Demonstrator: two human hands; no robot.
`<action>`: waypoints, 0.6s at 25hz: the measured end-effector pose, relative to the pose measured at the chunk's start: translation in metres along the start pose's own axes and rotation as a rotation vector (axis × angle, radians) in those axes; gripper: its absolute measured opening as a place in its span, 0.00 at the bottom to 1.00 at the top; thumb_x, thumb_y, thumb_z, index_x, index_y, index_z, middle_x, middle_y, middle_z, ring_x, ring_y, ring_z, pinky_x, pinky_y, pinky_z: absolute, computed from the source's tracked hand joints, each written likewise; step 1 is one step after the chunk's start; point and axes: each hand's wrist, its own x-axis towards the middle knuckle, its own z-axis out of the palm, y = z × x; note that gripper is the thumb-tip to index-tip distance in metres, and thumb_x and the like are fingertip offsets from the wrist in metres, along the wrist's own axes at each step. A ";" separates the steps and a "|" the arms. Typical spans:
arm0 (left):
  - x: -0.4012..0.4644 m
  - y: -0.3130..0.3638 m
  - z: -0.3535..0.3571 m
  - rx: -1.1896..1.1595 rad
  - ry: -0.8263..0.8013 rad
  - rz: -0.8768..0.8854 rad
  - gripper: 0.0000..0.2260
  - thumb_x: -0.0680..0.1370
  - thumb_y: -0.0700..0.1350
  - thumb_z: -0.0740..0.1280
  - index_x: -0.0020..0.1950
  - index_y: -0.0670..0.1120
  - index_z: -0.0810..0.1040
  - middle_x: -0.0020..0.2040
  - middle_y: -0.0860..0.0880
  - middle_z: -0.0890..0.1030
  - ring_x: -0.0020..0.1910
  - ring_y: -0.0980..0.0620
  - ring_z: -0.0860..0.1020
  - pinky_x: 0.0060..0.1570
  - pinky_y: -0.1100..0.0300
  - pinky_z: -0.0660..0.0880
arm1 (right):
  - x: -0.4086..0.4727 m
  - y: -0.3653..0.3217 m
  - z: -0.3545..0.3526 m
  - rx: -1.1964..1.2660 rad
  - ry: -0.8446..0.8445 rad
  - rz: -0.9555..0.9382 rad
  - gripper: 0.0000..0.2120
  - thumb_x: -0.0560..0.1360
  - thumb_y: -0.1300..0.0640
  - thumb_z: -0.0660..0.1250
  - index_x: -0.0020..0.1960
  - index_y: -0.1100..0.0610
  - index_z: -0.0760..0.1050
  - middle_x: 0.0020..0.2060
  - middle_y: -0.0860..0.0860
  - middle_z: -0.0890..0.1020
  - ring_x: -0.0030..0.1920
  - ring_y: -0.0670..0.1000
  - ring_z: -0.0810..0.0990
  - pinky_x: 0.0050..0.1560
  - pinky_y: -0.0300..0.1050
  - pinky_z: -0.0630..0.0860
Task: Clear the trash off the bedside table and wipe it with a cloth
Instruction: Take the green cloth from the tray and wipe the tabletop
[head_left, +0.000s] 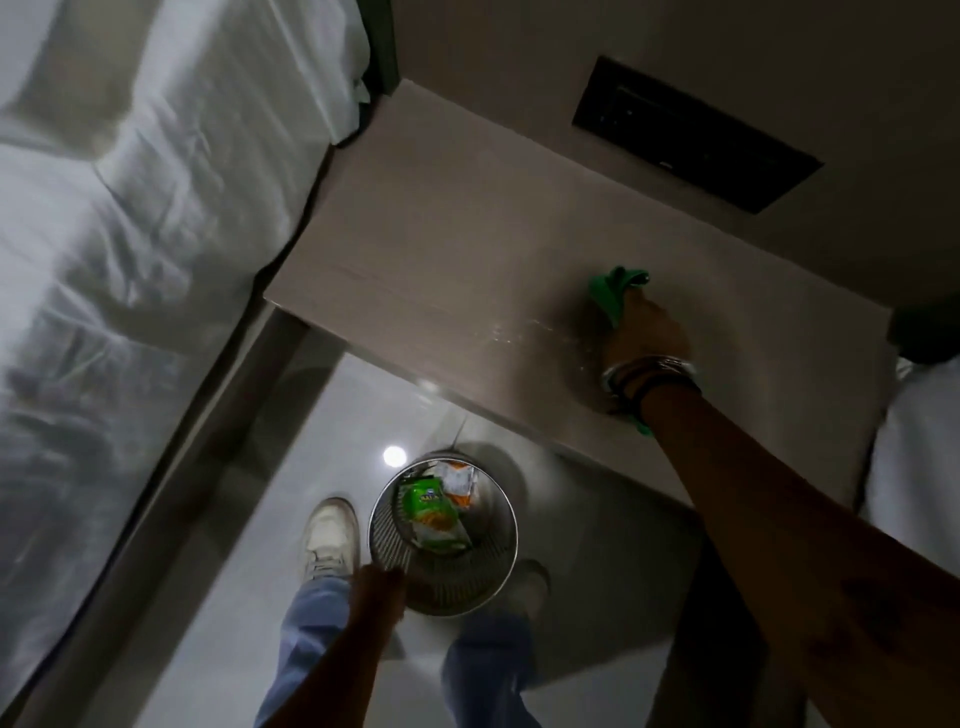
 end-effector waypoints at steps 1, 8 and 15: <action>0.006 0.000 0.001 -0.034 0.034 0.000 0.10 0.78 0.35 0.65 0.51 0.29 0.80 0.48 0.31 0.84 0.48 0.35 0.84 0.46 0.48 0.81 | 0.003 -0.004 0.012 0.000 -0.011 -0.001 0.24 0.77 0.60 0.60 0.72 0.57 0.61 0.60 0.64 0.76 0.59 0.67 0.76 0.58 0.59 0.75; 0.003 0.059 -0.002 -0.202 -0.010 0.064 0.09 0.77 0.40 0.65 0.52 0.36 0.79 0.38 0.39 0.86 0.29 0.42 0.85 0.28 0.51 0.83 | 0.008 -0.036 0.050 -0.032 0.075 -0.037 0.20 0.75 0.61 0.57 0.67 0.58 0.68 0.60 0.63 0.77 0.54 0.67 0.79 0.53 0.58 0.77; 0.008 0.067 -0.015 -0.315 -0.026 -0.015 0.11 0.77 0.41 0.66 0.53 0.34 0.79 0.40 0.36 0.86 0.25 0.43 0.84 0.26 0.54 0.81 | -0.016 -0.070 0.077 -0.152 -0.117 -0.315 0.24 0.72 0.62 0.61 0.66 0.51 0.68 0.69 0.55 0.71 0.60 0.64 0.76 0.53 0.58 0.78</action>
